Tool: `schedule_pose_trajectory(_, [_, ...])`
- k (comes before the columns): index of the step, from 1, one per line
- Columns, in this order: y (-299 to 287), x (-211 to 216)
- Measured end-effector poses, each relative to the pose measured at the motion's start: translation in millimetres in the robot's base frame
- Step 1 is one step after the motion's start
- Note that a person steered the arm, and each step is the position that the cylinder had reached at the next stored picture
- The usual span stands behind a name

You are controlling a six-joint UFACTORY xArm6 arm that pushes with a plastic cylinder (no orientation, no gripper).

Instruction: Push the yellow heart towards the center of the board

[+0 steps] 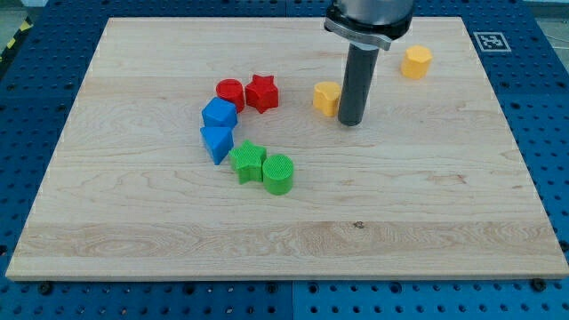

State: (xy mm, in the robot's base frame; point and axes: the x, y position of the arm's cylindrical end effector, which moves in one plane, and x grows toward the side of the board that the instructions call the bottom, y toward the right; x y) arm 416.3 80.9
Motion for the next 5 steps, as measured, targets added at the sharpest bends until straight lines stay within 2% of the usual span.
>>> schedule_pose_trajectory(2, [31.1, -0.3])
schedule_pose_trajectory(4, [-15.1, -7.0])
schedule_pose_trajectory(5, [11.2, -7.2])
